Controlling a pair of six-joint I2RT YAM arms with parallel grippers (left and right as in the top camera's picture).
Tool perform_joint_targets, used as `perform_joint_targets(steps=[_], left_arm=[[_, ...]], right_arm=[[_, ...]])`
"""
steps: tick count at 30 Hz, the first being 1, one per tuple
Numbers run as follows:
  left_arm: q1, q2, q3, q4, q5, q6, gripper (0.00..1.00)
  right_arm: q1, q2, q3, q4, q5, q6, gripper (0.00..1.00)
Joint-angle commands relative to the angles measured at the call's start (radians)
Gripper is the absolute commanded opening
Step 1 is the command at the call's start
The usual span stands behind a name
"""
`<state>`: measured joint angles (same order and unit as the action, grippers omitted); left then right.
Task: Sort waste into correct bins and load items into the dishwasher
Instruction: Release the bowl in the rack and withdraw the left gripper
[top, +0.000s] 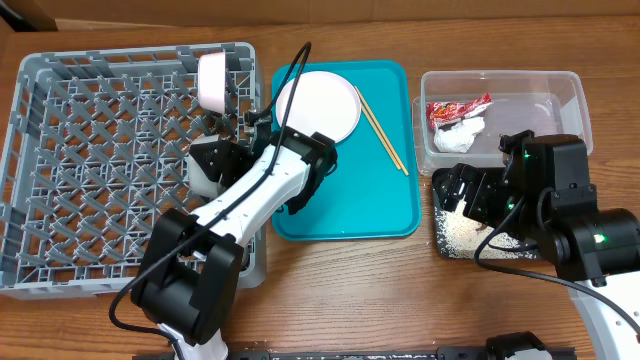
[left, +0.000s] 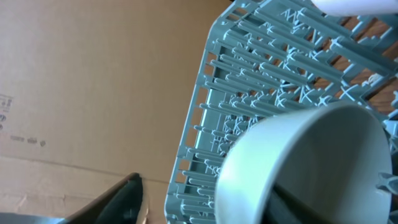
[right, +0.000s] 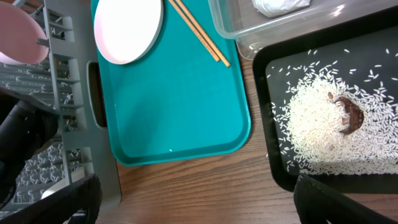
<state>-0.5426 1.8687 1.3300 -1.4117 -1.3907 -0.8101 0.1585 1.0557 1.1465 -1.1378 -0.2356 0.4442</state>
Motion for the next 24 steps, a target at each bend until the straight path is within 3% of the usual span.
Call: perform_joint_targets(steps=[1,8,12,17,24], left_arm=[[-0.014,0.009,0.002,0.003,-0.034,0.003,0.7],[-0.035,0.008,0.059,-0.051,-0.034,0.002,0.84],[-0.052,0.008,0.146,-0.12,-0.021,0.024,1.0],[-0.051,0.008,0.198,-0.127,0.139,0.282,1.0],[-0.045,0.008,0.198,-0.122,0.236,0.302,1.0]], right_arm=[[-0.003,-0.003,0.02,0.005,0.007,-0.004,1.0],[-0.003,-0.003,0.02,0.005,0.007,-0.004,1.0],[-0.003,-0.003,0.02,0.005,0.007,-0.004,1.0],[-0.003,-0.003,0.02,0.005,0.007,-0.004,1.0],[-0.003,-0.003,0.02,0.005,0.007,-0.004,1.0]])
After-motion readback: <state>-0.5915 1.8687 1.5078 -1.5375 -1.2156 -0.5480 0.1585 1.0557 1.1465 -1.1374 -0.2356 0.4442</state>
